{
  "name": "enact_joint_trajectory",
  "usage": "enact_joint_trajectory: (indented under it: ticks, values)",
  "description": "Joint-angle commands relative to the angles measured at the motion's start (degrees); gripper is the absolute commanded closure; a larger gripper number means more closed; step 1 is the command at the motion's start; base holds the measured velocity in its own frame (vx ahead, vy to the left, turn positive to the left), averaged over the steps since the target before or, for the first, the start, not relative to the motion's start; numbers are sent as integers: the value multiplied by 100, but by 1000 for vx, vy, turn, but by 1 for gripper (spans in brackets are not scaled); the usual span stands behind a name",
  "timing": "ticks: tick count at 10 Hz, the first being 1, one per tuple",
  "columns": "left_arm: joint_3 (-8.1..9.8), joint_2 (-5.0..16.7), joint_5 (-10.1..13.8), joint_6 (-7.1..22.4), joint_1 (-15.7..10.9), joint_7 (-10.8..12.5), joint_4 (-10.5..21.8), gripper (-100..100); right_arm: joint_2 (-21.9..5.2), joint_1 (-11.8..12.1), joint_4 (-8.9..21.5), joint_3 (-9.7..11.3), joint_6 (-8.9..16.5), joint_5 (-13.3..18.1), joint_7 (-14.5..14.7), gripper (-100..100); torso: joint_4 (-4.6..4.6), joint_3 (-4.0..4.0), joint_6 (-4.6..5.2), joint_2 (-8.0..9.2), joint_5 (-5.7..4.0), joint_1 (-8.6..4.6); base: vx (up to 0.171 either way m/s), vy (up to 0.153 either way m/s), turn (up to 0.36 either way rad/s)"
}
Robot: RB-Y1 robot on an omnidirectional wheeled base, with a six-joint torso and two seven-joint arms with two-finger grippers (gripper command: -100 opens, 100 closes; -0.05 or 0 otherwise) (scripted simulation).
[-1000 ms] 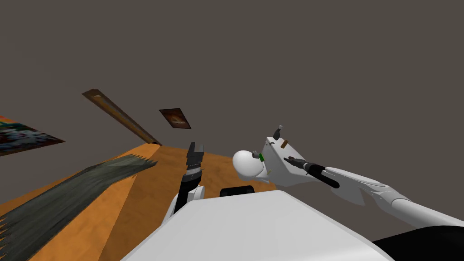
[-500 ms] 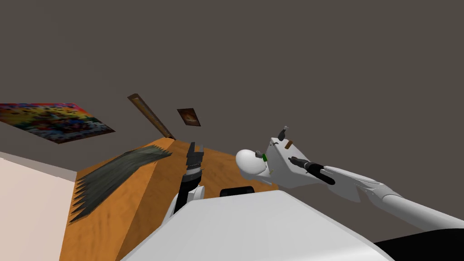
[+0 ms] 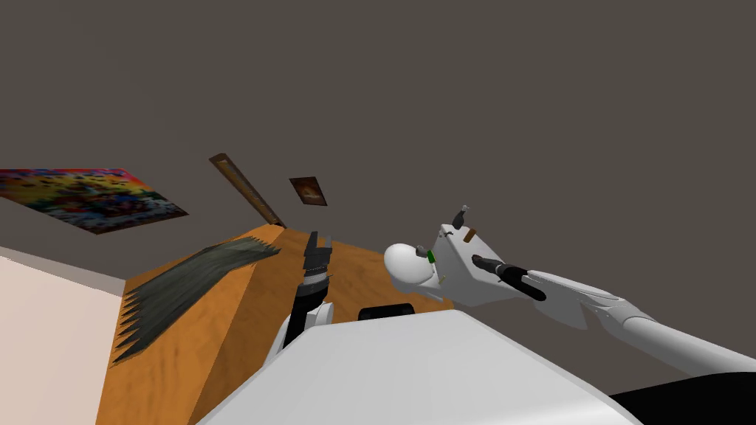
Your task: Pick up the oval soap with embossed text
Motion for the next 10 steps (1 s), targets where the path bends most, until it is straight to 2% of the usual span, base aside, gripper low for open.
enact_joint_trajectory:
  ticks: [1, 6, 10]
  values:
    - [0, 0, 0, 0, 0, 0, 0, 0, -45, 56, -85, -29, -32, 11, 6, 100, 0, 0, 0, 0, 0, 0, 64, 3, -216]
    - [1, 0, 0, 0, 3, 0, 0, 0, -22, 655, -685, -475, -578, 436, 259, 100, -14, -39, 0, -70, 5, 16, 184, 19, -360]
    - [1, 1, 0, 0, 3, 0, 0, 0, -4, 1134, -1164, -832, -1015, 777, 461, 100, -15, -39, -2, -68, 4, 10, 184, 31, -323]
